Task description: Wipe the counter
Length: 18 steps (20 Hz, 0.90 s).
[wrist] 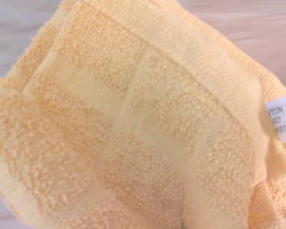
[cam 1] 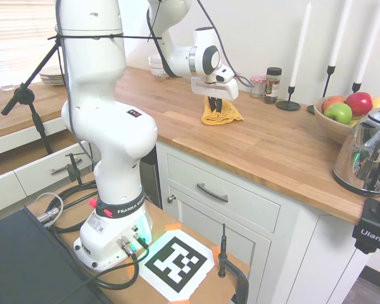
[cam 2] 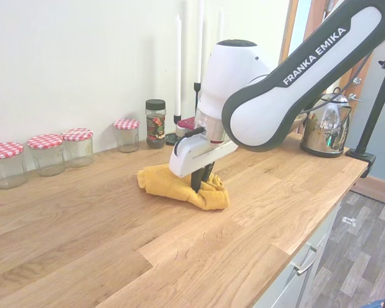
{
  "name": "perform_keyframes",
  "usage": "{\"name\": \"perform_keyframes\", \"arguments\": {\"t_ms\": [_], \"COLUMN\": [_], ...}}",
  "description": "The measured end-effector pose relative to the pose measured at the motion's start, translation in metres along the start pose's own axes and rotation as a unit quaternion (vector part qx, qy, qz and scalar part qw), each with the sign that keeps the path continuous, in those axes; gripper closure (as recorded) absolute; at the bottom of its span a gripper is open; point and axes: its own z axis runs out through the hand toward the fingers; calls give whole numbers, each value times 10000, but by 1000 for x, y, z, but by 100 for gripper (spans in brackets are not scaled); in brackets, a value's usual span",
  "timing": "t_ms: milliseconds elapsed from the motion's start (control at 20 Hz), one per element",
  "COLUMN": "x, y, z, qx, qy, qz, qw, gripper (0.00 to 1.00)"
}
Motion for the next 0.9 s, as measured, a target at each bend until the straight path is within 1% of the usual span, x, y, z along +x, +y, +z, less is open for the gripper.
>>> {"name": "perform_keyframes", "arguments": {"t_ms": [300, 550, 700, 900], "x": [83, 129, 144, 153], "y": [87, 158, 184, 197], "z": [4, 3, 3, 2], "qx": [27, 72, 105, 113], "qy": [-75, -88, -105, -136], "qz": [430, 768, 903, 996], "qw": [9990, 9970, 9958, 9949], "gripper": [100, 100, 100, 100]}}
